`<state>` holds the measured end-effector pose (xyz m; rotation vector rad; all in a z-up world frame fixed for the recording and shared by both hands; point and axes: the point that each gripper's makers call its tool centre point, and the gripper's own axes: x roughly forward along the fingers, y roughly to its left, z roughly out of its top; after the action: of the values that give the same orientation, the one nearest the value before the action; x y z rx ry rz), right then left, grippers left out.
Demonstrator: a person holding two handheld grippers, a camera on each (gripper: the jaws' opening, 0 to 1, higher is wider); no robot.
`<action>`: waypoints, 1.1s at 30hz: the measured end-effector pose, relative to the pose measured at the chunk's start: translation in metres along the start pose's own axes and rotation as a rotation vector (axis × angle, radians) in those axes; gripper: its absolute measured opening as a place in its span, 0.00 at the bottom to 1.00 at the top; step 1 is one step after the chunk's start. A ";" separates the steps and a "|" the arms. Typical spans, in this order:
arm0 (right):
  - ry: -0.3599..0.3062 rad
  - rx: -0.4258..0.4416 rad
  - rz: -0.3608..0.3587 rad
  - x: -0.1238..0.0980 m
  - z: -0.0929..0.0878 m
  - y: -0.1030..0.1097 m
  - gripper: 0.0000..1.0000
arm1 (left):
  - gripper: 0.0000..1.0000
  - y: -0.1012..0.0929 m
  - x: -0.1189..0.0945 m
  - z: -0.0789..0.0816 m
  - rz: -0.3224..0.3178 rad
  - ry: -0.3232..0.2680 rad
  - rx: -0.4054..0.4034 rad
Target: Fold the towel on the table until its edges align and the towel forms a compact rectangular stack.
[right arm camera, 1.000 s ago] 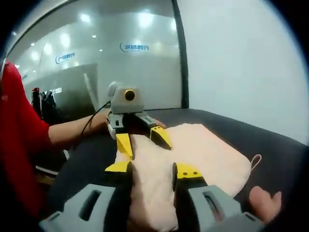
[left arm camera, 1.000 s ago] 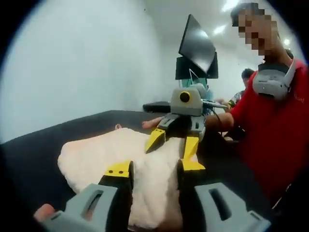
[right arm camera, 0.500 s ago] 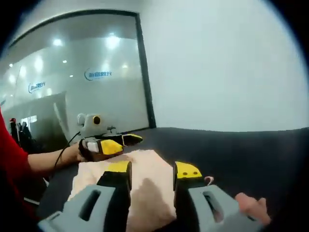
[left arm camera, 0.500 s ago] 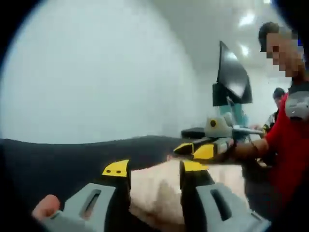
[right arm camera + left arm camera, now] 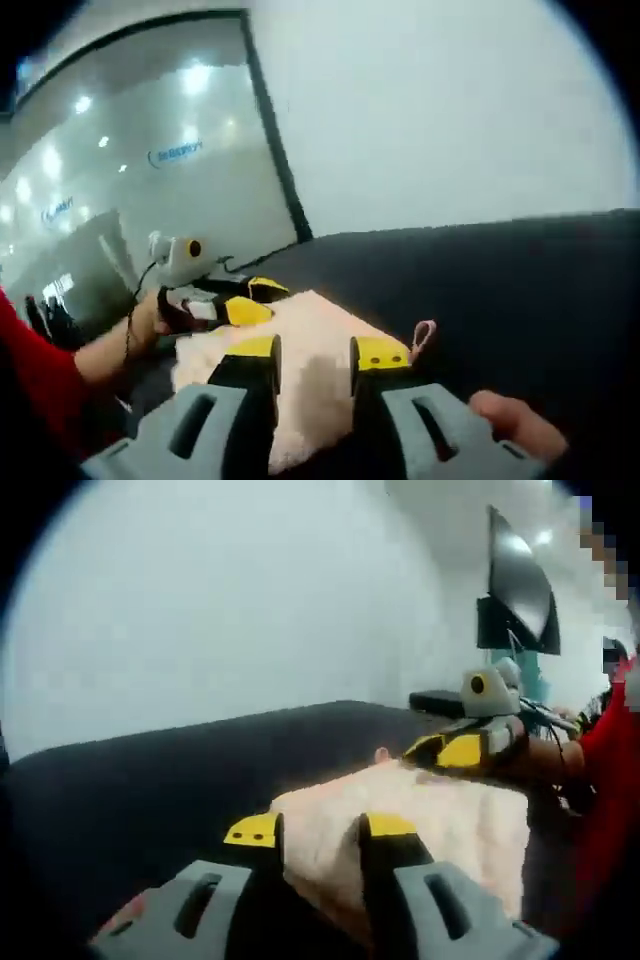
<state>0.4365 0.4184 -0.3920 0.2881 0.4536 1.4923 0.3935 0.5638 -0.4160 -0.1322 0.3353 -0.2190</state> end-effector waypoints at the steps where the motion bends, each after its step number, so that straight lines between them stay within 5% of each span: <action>1: 0.021 0.039 -0.021 -0.010 0.000 -0.001 0.28 | 0.31 -0.002 -0.012 -0.002 -0.001 0.058 -0.099; 2: 0.038 0.075 -0.037 -0.018 -0.002 -0.001 0.28 | 0.34 -0.007 -0.022 0.002 -0.027 0.088 -0.167; 3: 0.053 0.105 -0.043 -0.024 -0.004 0.000 0.28 | 0.37 -0.011 -0.029 0.013 -0.067 0.040 -0.195; 4: 0.047 0.135 -0.038 -0.028 -0.004 0.002 0.33 | 0.37 -0.015 -0.035 0.016 -0.100 0.039 -0.326; 6: 0.082 0.222 -0.019 -0.032 -0.011 0.008 0.37 | 0.40 -0.022 -0.044 0.003 -0.127 0.118 -0.607; 7: 0.112 0.257 -0.029 -0.032 -0.018 0.008 0.37 | 0.46 -0.020 -0.045 -0.006 -0.117 0.158 -0.681; 10: 0.166 0.278 -0.099 -0.031 -0.036 -0.003 0.41 | 0.59 -0.006 -0.051 -0.045 0.005 0.316 -0.664; 13: 0.219 0.397 -0.085 -0.025 -0.051 -0.003 0.45 | 0.61 -0.021 -0.047 -0.043 -0.063 0.321 -0.779; 16: 0.262 0.429 -0.123 -0.017 -0.064 -0.012 0.48 | 0.63 -0.027 -0.039 -0.051 -0.073 0.368 -0.716; 22: 0.261 0.393 -0.141 0.002 -0.065 -0.012 0.38 | 0.46 -0.020 -0.026 -0.051 -0.077 0.358 -0.786; 25: 0.301 0.317 -0.183 0.011 -0.073 -0.015 0.26 | 0.29 -0.025 -0.017 -0.063 -0.082 0.397 -0.733; 33: 0.261 0.317 -0.150 0.010 -0.066 -0.014 0.13 | 0.22 -0.027 -0.012 -0.052 -0.096 0.290 -0.794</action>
<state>0.4189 0.4213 -0.4575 0.3013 0.9054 1.3135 0.3593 0.5359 -0.4559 -0.9077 0.6938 -0.1896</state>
